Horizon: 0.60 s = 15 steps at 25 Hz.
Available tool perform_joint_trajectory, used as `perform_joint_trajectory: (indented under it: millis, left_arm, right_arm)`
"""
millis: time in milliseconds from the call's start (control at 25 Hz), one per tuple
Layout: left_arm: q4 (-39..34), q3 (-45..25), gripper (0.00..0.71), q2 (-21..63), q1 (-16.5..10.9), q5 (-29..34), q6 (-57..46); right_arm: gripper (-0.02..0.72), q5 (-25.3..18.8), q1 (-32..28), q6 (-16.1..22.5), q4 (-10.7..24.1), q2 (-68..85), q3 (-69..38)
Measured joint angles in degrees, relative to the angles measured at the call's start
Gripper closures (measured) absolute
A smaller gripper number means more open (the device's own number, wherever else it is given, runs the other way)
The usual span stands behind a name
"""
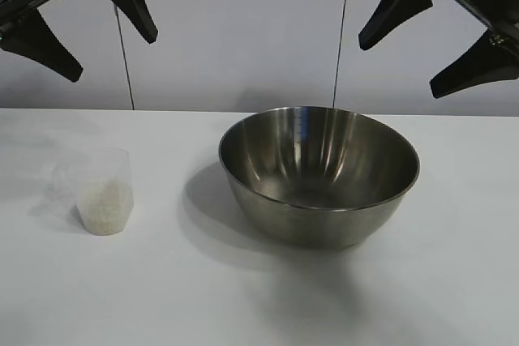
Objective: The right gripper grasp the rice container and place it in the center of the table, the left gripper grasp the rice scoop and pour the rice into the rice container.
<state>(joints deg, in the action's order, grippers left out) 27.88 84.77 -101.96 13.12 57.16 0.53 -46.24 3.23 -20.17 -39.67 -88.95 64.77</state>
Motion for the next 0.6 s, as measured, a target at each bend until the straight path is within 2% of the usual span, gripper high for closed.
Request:
perform_joint_trajectory:
  millis: [280,360,440,600]
  left_arm:
    - [0.0,0.0,0.053,0.0,0.0,0.0,0.1]
    - [0.0,0.0,0.053,0.0,0.0,0.0,0.1]
    - [0.0,0.0,0.053,0.0,0.0,0.0,0.1]
    - [0.0,0.0,0.053,0.0,0.0,0.0,0.1]
  right_arm:
    - [0.051,2.4,0.0,0.1,-0.3,0.0,0.0]
    - [0.051,2.5,0.0,0.1,0.8,0.0,0.0]
    - [0.051,2.5,0.0,1.0,5.9,0.0,0.0]
    - [0.051,2.5,0.0,7.4,19.1,-1.7,0.0]
